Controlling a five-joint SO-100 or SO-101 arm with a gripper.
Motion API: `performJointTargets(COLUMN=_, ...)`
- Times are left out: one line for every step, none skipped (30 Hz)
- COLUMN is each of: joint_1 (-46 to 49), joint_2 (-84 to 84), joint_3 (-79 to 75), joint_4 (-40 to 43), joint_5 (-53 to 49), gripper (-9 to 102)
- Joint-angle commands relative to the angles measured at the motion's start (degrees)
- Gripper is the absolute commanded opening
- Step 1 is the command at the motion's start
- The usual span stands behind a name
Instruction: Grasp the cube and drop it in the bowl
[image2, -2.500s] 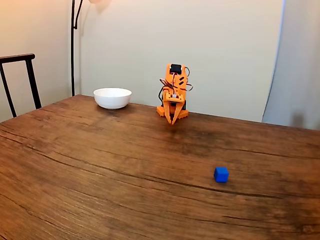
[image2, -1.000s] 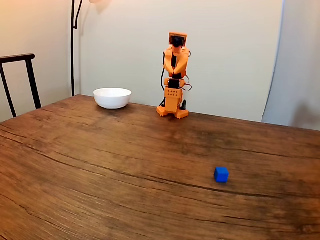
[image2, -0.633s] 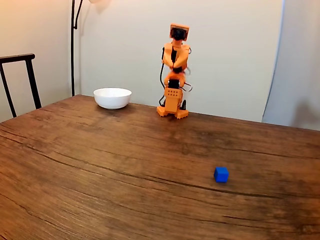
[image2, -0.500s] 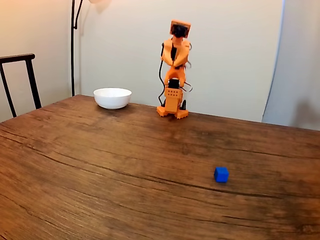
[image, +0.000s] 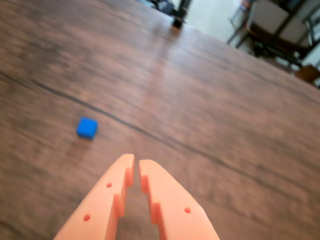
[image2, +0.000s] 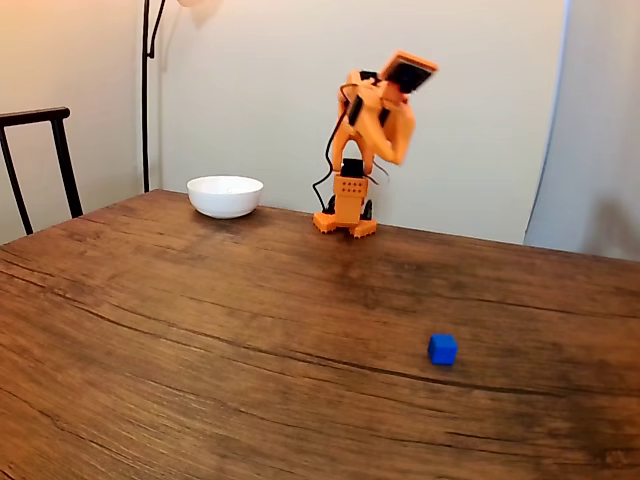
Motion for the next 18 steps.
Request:
performJointTargets(joint_1=-1.6, joint_2=-3.8, joint_3=-2.8, joint_4=-6.5, joint_5=-0.1, gripper=0)
performJointTargets(joint_1=-2.1, joint_2=-5.8, joint_3=-3.3, joint_4=-7.8, joint_5=-0.1, gripper=0)
performJointTargets(joint_1=-2.5, joint_2=-7.6, joint_3=-3.4, joint_4=-9.1, joint_5=-0.1, gripper=0)
performJointTargets(joint_1=-2.8, joint_2=-9.5, joint_3=-3.4, joint_4=-10.8, joint_5=-0.3, gripper=0)
performJointTargets(joint_1=-3.1, joint_2=-11.2, joint_3=-3.4, joint_4=-12.6, joint_5=-1.1, gripper=1)
performJointTargets(joint_1=-3.3, joint_2=-12.9, joint_3=-3.4, joint_4=-14.2, joint_5=-1.8, gripper=1)
performJointTargets(joint_1=-3.4, joint_2=-14.5, joint_3=-3.4, joint_4=-15.8, joint_5=-2.3, gripper=1)
performJointTargets(joint_1=-3.5, joint_2=-16.1, joint_3=-3.4, joint_4=-17.4, joint_5=-2.5, gripper=1)
performJointTargets(joint_1=-4.0, joint_2=-17.7, joint_3=-3.4, joint_4=-19.0, joint_5=-2.5, gripper=1)
performJointTargets(joint_1=-4.3, joint_2=-19.1, joint_3=-3.4, joint_4=-20.7, joint_5=-2.5, gripper=1)
performJointTargets(joint_1=-4.6, joint_2=-20.5, joint_3=-3.4, joint_4=-22.7, joint_5=-2.5, gripper=1)
performJointTargets(joint_1=-4.8, joint_2=-21.9, joint_3=-3.4, joint_4=-24.5, joint_5=-2.5, gripper=1)
performJointTargets(joint_1=-5.2, joint_2=-23.2, joint_3=-3.4, joint_4=-26.3, joint_5=-2.5, gripper=1)
performJointTargets(joint_1=-5.3, joint_2=-24.6, joint_3=-3.4, joint_4=-28.0, joint_5=-2.5, gripper=1)
performJointTargets(joint_1=-5.6, joint_2=-25.9, joint_3=-3.4, joint_4=-29.6, joint_5=-2.5, gripper=1)
performJointTargets(joint_1=-6.0, joint_2=-27.2, joint_3=-3.4, joint_4=-30.9, joint_5=-2.5, gripper=1)
performJointTargets(joint_1=-6.2, joint_2=-28.5, joint_3=-3.4, joint_4=-32.4, joint_5=-2.5, gripper=1)
performJointTargets(joint_1=-6.5, joint_2=-29.6, joint_3=-3.4, joint_4=-33.8, joint_5=-2.5, gripper=1)
